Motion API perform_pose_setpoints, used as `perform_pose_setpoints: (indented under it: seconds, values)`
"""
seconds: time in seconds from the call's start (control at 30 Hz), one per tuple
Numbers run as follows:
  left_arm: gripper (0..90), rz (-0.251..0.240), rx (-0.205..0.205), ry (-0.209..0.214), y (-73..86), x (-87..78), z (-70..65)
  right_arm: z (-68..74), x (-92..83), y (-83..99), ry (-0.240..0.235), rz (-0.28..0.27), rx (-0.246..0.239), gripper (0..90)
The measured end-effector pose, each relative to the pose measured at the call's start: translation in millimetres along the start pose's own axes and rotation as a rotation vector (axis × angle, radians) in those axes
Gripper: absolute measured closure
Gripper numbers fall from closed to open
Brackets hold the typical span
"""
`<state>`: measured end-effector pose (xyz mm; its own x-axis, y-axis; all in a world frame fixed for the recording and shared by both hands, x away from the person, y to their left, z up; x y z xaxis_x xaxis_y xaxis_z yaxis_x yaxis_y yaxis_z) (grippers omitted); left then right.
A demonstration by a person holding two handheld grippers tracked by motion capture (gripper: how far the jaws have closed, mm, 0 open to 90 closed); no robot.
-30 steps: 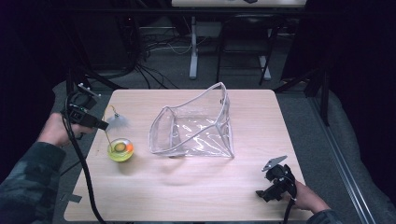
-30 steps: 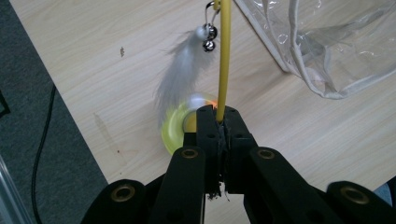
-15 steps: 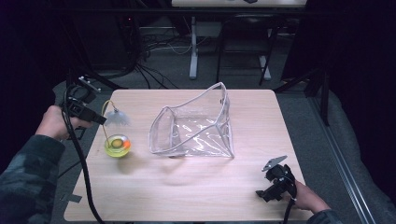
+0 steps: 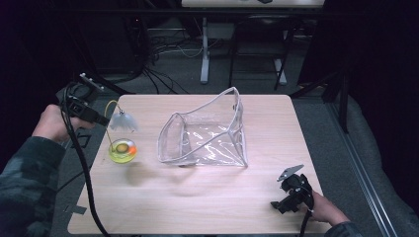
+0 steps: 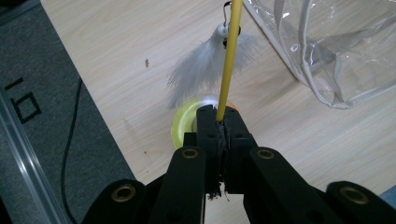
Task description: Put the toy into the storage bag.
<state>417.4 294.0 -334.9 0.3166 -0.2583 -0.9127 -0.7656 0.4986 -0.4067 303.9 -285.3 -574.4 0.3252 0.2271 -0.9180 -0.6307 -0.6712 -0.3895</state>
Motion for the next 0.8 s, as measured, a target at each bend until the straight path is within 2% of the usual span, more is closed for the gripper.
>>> perform_pose_setpoints:
  seconds: [0.07, 0.13, 0.17, 0.2, 0.33, 0.37, 0.8]
  values:
    - [88.3, -0.005, 0.002, -0.008, -2.1, -3.6, -0.4, 0.1, -0.5, -0.2, -0.001, 0.007, 0.002, 0.0]
    - [88.3, -0.007, 0.005, -0.011, -3.8, -6.8, -0.1, 0.5, 1.4, 0.1, -0.025, -0.007, 0.007, 0.0]
    - [88.3, -0.008, 0.004, -0.013, -4.6, -8.5, 0.0, 0.1, 0.0, 0.0, 0.0, 0.0, 0.001, 0.0]
    - [88.3, -0.011, 0.004, -0.015, -5.6, -10.4, 0.1, 0.0, 0.0, 0.0, 0.0, 0.0, 0.0, 0.0]
    - [88.3, -0.011, 0.012, -0.023, -9.4, -16.3, -0.3, 0.1, -0.5, -0.2, 0.0, 0.007, 0.002, 0.0]
    - [88.3, -0.015, 0.015, -0.026, -11.2, -18.7, -0.9, 0.6, 0.9, -0.1, -0.025, -0.001, 0.008, 0.0]
    - [88.3, -0.029, 0.039, -0.04, -25.2, -35.2, -6.7, 0.5, 0.5, -0.3, -0.018, 0.003, 0.007, 0.0]
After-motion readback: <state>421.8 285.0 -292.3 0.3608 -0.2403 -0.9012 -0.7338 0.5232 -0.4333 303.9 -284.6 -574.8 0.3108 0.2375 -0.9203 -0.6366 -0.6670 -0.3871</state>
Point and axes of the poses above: each handheld gripper's, and its own axes: x roughly forward along the jaws, y roughly out of its underside, z roughly to its left, the point moved 1 cm from there along x, roughly forward along the jaws, and after that the axes turned 3 degrees about y, right-handed, at the moved point
